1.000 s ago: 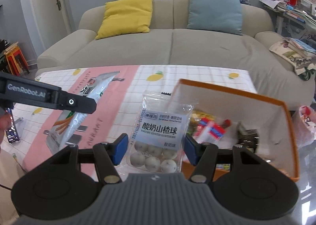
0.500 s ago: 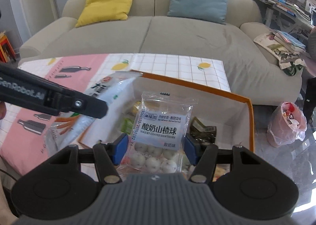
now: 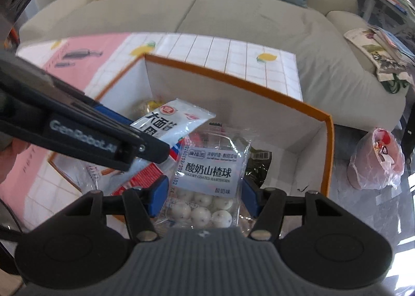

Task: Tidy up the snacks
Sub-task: 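Carry spicy-strip pack and yogurt-ball pouch into the box and open both tools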

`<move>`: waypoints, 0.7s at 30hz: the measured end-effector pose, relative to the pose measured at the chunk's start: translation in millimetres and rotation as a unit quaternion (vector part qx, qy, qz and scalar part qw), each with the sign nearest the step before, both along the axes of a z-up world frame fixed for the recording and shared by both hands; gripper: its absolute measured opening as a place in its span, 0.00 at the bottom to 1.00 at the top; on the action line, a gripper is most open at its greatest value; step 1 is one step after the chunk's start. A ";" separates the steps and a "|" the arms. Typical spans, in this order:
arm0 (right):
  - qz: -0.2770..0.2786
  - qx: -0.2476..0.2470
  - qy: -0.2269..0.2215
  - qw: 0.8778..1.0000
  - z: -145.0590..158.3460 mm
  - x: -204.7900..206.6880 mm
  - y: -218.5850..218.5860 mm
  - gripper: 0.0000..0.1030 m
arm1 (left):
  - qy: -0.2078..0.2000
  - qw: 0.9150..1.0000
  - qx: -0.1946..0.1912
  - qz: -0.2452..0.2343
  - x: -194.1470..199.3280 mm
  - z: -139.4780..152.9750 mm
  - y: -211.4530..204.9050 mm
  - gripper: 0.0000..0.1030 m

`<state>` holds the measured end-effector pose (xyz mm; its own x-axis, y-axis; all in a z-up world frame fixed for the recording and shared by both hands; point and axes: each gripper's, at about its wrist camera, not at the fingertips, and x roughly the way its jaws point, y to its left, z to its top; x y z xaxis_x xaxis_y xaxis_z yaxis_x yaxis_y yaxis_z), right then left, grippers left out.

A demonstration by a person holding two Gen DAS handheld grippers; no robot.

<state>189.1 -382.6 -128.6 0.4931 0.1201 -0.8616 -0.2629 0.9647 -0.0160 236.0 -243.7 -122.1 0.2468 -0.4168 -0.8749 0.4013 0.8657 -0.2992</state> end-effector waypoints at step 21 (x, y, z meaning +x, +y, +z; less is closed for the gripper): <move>0.035 -0.067 0.037 0.997 -34.3 33.0 4.7 0.58 | 0.048 0.999 0.020 -0.009 19.4 -28.8 -7.2 0.66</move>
<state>222.1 -377.8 -162.9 0.4230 0.0341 -0.9055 -0.3345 0.9346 -0.1211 255.5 -251.0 -150.8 0.1537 -0.3853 -0.9099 0.3880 0.8704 -0.3031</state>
